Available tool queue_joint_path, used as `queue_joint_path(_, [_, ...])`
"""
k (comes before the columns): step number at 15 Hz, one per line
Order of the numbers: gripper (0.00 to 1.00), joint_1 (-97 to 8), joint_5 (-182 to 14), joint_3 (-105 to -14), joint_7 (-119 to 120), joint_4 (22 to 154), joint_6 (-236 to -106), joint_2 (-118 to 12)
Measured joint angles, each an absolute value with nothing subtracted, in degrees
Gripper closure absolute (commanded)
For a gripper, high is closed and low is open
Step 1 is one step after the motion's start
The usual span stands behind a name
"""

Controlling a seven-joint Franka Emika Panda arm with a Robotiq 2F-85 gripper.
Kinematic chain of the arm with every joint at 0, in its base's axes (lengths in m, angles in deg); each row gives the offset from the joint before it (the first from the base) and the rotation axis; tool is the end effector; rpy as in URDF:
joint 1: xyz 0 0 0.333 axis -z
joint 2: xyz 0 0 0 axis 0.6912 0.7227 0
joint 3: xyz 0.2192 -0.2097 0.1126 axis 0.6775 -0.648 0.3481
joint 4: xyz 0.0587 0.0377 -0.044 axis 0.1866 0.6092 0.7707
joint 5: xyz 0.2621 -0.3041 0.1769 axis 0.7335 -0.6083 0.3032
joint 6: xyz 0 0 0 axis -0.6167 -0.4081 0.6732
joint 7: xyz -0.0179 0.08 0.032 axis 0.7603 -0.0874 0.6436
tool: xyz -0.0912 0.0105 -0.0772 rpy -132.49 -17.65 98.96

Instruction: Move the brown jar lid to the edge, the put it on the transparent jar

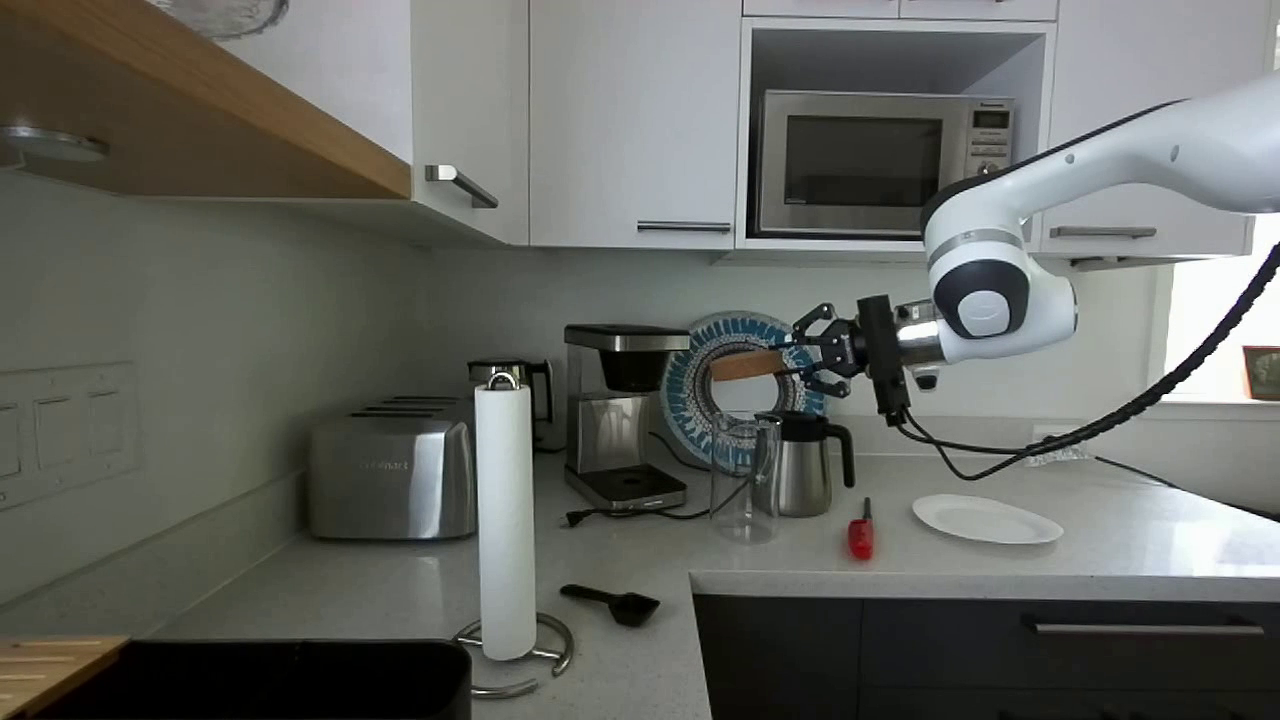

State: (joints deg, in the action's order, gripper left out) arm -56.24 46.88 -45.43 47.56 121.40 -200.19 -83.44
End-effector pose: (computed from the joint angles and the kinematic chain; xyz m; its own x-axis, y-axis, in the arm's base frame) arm 0.5229 0.1760 0.4973 0.5755 -0.8162 0.0511 -0.1503 -0.1669 -0.9744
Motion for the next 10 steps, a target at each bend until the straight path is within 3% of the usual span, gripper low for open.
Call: queue_joint_path(10, [0.88, -54.8, 46.9, -46.5, 48.0, 121.3, -200.2, -79.7])
